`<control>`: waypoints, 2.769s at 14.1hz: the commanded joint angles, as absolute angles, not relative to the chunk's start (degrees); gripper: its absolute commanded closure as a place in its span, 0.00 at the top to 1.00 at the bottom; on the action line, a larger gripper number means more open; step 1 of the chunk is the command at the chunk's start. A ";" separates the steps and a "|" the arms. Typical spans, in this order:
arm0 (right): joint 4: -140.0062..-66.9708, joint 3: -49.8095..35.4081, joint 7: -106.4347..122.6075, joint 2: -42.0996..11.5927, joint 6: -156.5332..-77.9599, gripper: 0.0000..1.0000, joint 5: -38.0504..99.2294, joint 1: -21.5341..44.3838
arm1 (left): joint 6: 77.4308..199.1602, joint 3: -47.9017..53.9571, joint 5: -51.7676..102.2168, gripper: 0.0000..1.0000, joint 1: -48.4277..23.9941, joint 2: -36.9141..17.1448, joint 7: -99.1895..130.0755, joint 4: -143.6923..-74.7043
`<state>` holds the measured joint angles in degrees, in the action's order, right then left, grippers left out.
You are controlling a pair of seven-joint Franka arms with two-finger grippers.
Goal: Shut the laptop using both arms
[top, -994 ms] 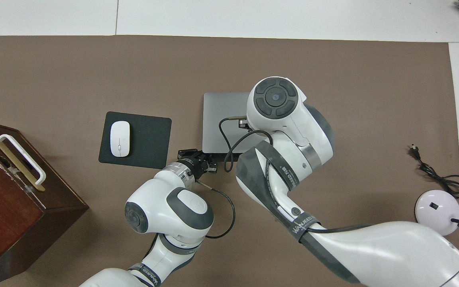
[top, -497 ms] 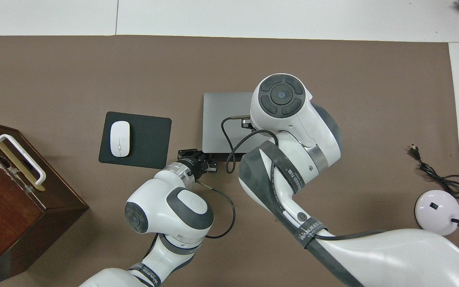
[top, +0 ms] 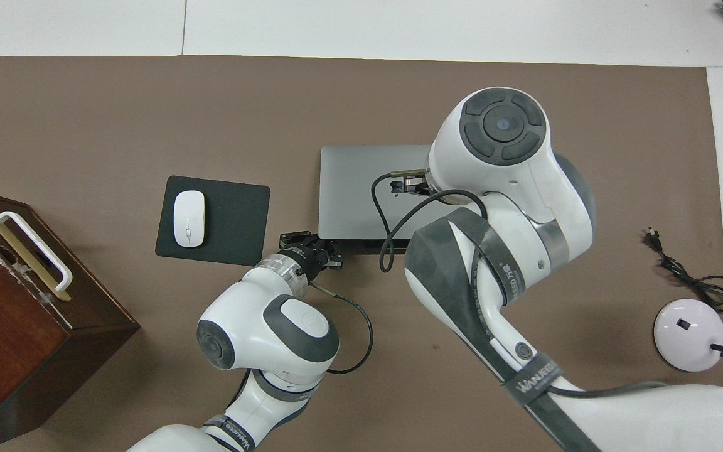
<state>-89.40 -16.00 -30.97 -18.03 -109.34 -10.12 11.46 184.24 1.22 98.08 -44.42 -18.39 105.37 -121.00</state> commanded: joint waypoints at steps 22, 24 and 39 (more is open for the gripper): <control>-81.83 -16.35 1.40 -8.97 -94.04 1.00 -4.66 -7.55 | 194.59 0.88 104.06 0.00 -57.30 -10.55 105.47 -127.87; -81.83 -16.26 2.20 -7.74 -93.26 1.00 -4.13 -7.73 | 195.03 0.88 104.06 0.00 -57.30 -9.58 105.21 -128.67; -82.79 -6.59 1.50 -4.48 -86.83 1.00 -3.52 -7.03 | 193.62 0.97 104.06 0.00 -48.09 -2.02 83.34 -132.54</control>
<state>-81.61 -7.14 0.65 -5.53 -86.41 -5.11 -7.03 195.46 0.63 102.95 -50.61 -4.57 87.75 -130.69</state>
